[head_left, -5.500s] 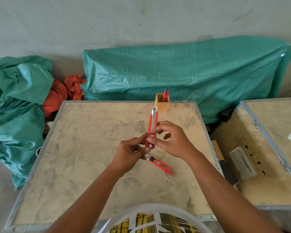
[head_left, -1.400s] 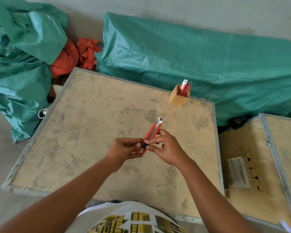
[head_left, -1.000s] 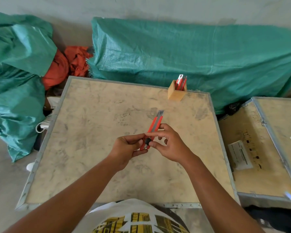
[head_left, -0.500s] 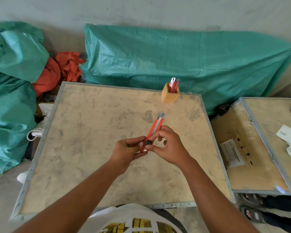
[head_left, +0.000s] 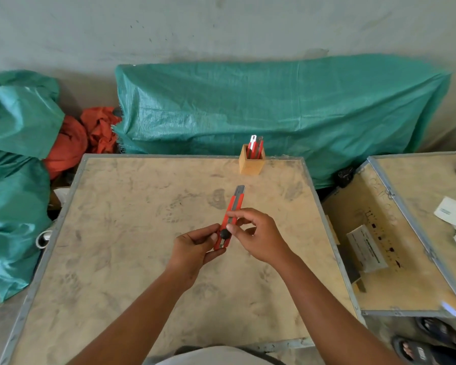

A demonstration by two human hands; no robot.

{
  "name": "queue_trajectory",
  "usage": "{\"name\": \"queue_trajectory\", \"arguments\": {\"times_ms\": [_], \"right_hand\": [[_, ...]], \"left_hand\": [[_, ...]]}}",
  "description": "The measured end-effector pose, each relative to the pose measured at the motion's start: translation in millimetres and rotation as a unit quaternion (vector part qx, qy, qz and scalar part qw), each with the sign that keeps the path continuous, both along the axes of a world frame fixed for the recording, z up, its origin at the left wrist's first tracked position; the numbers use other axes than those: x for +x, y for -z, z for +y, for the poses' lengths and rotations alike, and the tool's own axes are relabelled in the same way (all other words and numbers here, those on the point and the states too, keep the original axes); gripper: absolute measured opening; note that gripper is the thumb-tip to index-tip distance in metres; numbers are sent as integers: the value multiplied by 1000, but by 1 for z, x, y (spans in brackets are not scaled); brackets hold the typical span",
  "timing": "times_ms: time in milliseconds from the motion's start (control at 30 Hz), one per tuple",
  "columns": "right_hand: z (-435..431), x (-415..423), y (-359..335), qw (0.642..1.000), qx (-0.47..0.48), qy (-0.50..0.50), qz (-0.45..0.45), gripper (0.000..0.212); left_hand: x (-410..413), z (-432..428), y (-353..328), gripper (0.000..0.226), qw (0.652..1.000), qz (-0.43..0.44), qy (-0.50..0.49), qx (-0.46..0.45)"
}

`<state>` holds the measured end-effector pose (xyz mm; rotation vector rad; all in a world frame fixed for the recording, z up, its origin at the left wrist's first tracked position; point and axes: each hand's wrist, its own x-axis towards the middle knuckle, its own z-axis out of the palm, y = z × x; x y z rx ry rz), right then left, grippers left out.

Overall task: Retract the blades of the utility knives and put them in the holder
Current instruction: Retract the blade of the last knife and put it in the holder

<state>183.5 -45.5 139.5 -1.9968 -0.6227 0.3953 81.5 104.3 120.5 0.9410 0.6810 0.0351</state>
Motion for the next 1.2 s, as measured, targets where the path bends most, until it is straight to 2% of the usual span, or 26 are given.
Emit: {"name": "queue_trajectory", "arguments": {"times_ms": [300, 500, 767, 933, 1033, 1200], "right_hand": [[-26, 109, -11, 998, 9, 49, 28, 24], [-26, 203, -7, 997, 16, 80, -9, 28], [7, 307, 23, 992, 13, 99, -82, 28], [30, 338, 65, 985, 18, 140, -99, 25], [36, 344, 87, 986, 4, 134, -95, 24], [34, 344, 110, 987, -28, 110, -117, 27]], "left_hand": [[103, -30, -16, 26, 998, -18, 42, 45], [204, -27, -16, 27, 981, 20, 93, 168], [318, 0, 8, 36, 945, 19, 124, 303], [355, 12, 35, 49, 903, 35, 129, 409], [365, 17, 56, 63, 892, 67, 146, 423], [371, 16, 73, 52, 880, 70, 171, 438]]}}
